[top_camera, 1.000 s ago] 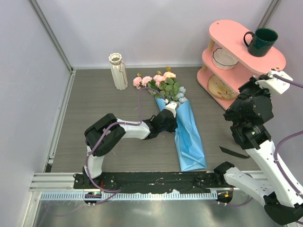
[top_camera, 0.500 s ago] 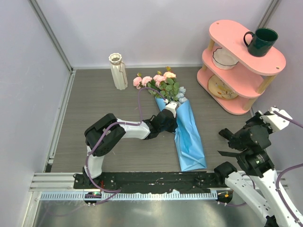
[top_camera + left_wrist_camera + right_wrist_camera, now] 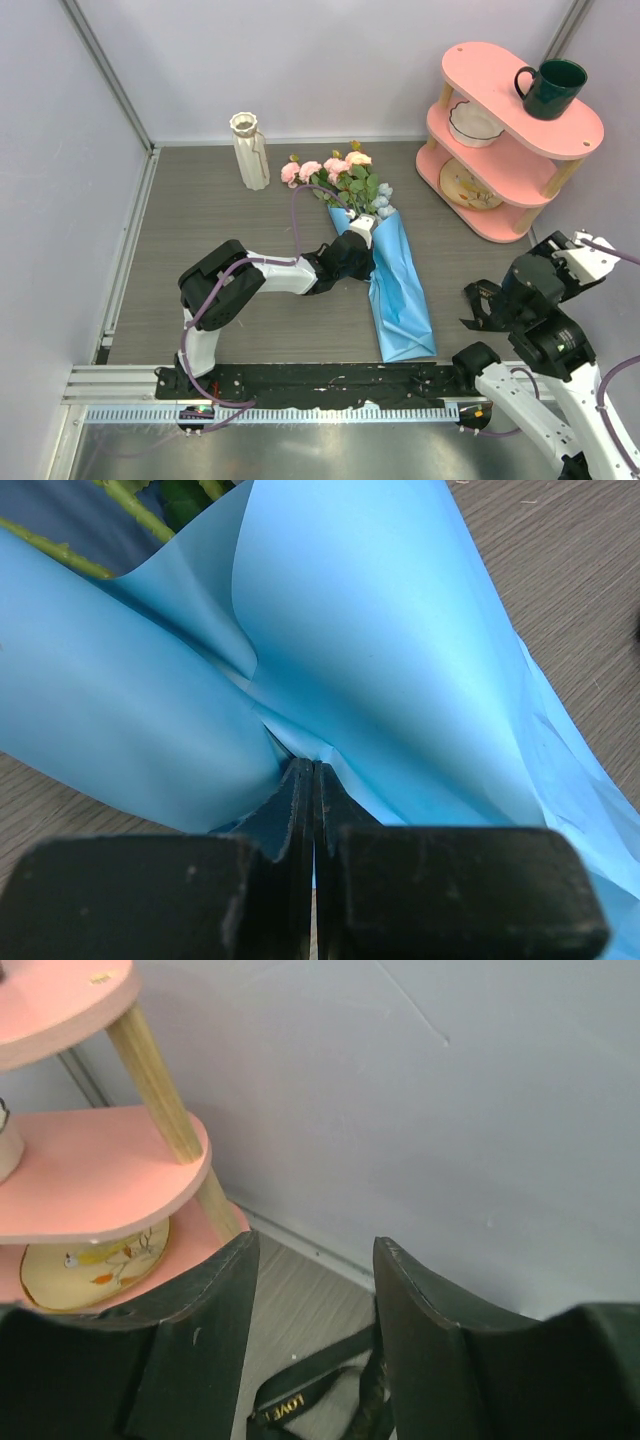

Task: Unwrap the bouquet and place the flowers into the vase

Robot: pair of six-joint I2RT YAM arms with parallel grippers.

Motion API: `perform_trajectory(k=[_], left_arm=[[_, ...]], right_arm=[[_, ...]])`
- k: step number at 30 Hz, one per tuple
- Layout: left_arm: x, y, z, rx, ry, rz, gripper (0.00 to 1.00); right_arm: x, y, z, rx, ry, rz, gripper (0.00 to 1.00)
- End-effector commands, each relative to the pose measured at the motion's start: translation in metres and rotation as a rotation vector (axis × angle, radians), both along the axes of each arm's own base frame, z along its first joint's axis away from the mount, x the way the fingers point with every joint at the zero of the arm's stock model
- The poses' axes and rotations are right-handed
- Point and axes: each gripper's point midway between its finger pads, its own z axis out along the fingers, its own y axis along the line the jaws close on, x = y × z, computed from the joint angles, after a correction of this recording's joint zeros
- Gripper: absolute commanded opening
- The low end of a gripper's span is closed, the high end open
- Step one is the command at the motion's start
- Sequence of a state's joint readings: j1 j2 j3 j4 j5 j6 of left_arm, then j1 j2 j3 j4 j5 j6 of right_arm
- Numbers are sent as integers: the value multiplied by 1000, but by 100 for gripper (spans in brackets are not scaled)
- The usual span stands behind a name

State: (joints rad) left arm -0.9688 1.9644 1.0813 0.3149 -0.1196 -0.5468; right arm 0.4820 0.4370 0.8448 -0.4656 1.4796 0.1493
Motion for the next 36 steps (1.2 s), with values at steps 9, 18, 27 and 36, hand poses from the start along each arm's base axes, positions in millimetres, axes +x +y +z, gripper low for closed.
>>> perform_trajectory(k=[9, 18, 27, 36], left_arm=[[-2, 0, 7, -3, -5, -4, 0], [-10, -7, 35, -56, -34, -74, 15], [-25, 16, 128, -202, -176, -102, 45], [-16, 92, 139, -217, -301, 125, 47]], right_arm=[[26, 50, -41, 369, -3, 239, 73], [88, 203, -96, 418, 233, 1069, 80], [91, 261, -149, 423, 517, 1299, 81], [87, 295, -178, 315, 679, 1283, 76]])
